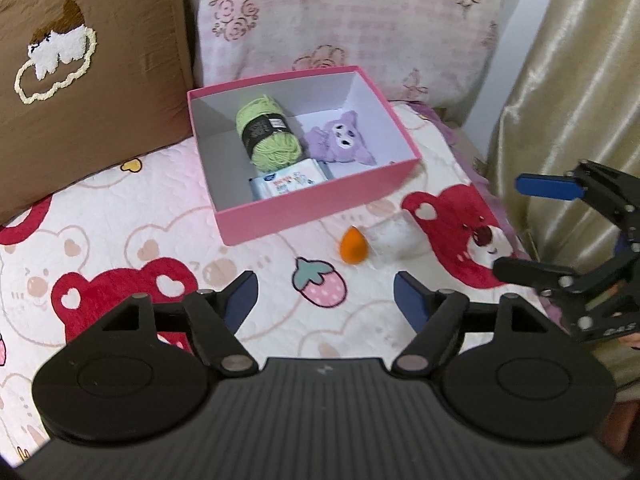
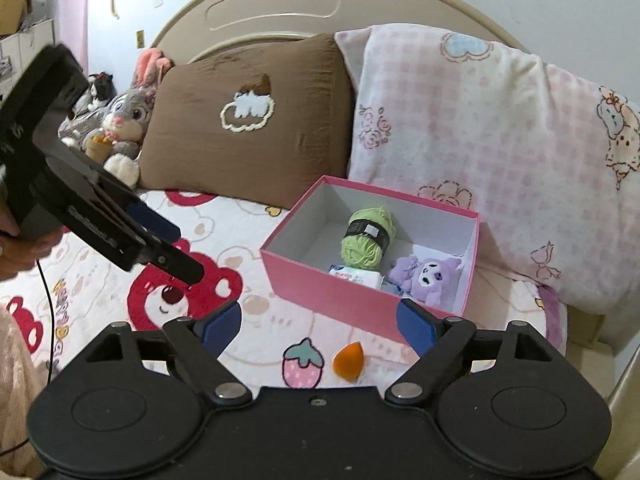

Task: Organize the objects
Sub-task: 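Move the right tool down to the clear plastic box on the sheet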

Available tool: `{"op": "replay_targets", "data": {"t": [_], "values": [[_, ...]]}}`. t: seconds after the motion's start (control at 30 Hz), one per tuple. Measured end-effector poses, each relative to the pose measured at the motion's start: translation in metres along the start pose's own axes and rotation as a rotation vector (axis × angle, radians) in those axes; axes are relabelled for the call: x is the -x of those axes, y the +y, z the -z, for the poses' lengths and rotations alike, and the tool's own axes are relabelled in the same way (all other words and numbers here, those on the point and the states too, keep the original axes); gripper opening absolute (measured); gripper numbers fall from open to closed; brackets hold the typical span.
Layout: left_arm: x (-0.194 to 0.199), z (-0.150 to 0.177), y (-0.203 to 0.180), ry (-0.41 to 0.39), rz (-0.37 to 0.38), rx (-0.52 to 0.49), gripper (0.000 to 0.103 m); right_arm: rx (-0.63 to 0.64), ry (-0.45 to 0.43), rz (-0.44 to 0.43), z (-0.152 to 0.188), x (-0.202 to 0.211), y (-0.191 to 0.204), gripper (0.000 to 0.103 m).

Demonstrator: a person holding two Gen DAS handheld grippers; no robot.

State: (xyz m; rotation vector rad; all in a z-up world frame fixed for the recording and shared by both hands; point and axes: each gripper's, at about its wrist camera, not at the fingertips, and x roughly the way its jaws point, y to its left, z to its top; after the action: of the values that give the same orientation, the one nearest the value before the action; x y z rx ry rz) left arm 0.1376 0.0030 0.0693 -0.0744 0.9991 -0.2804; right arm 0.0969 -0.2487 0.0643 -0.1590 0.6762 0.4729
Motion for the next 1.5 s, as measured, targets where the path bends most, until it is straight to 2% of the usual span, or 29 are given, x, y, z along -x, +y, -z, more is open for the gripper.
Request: {"op": "replay_targets", "data": {"t": [0.2,0.43,0.7,0.83,0.97,1.07,1.17,1.33,1.5], "values": [[0.001,0.019,-0.014,0.003,0.029,-0.018,0.085,0.064,0.034,0.017,0.021,-0.002,0.016,0.088],[-0.028,0.037,-0.02,0.007,0.043,0.033,0.092,0.083,0.063,0.005,0.045,-0.009,0.018,0.088],[-0.056,0.046,-0.026,0.039,0.072,0.062,0.095,0.119,0.036,0.0,0.065,-0.011,0.012,0.088],[-0.064,0.046,-0.03,0.019,0.06,0.056,0.1,0.118,0.021,-0.008,0.071,-0.016,0.007,0.088],[-0.081,0.046,-0.032,0.038,0.081,0.062,0.1,0.037,0.042,-0.035,0.081,-0.03,-0.009,0.088],[-0.092,0.046,-0.033,0.028,0.078,0.082,0.101,0.051,0.075,0.02,0.089,-0.043,-0.016,0.088],[-0.105,0.049,-0.033,0.022,0.094,0.113,0.101,0.116,0.037,0.112,0.101,-0.053,-0.019,0.088],[-0.128,0.054,-0.038,0.005,0.085,0.113,0.101,0.158,0.035,0.134,0.115,-0.075,-0.025,0.088],[-0.149,0.057,-0.042,-0.013,0.075,0.123,0.101,0.135,0.037,0.12,0.125,-0.092,-0.028,0.088]]}}
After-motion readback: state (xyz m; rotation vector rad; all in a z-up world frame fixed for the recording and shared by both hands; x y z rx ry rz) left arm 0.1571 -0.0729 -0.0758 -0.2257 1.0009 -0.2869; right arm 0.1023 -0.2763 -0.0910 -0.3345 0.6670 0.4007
